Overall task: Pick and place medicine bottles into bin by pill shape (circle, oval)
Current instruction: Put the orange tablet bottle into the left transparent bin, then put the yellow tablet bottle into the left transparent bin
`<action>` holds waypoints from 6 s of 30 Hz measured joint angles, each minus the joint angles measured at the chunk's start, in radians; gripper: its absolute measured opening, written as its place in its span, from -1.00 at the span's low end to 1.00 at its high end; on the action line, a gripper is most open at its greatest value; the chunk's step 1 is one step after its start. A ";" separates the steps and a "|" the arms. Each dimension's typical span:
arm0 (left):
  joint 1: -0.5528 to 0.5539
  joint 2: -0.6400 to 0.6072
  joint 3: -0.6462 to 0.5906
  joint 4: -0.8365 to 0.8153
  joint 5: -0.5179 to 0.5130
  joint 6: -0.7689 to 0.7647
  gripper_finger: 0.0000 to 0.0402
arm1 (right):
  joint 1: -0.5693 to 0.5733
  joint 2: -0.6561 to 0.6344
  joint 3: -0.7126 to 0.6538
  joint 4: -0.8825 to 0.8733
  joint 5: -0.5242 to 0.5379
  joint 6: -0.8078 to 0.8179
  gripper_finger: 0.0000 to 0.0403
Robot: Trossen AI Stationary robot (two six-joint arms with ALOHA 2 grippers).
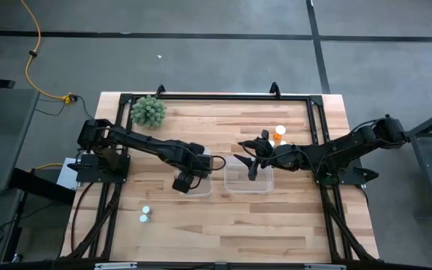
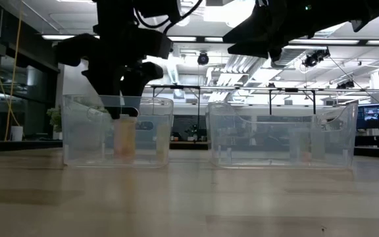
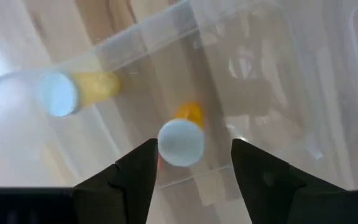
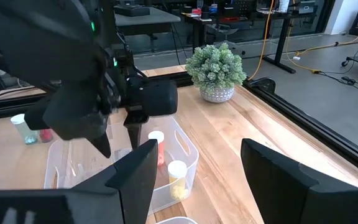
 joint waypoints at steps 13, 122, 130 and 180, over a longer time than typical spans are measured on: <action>0.007 -0.173 0.087 -0.043 -0.112 -0.074 -0.03 | 0.000 0.000 -0.001 -0.005 0.012 -0.008 0.11; -0.196 -0.995 -1.052 1.586 -0.290 -0.284 -0.03 | -0.172 0.000 0.045 -1.335 0.188 1.258 0.11; -0.195 -0.995 -1.052 1.586 -0.308 -0.289 -0.03 | -0.197 0.003 0.045 -1.327 0.177 1.268 0.11; -0.196 -0.994 -1.052 1.586 -0.309 -0.289 -0.03 | -0.231 0.062 0.046 -1.287 0.109 1.197 -0.42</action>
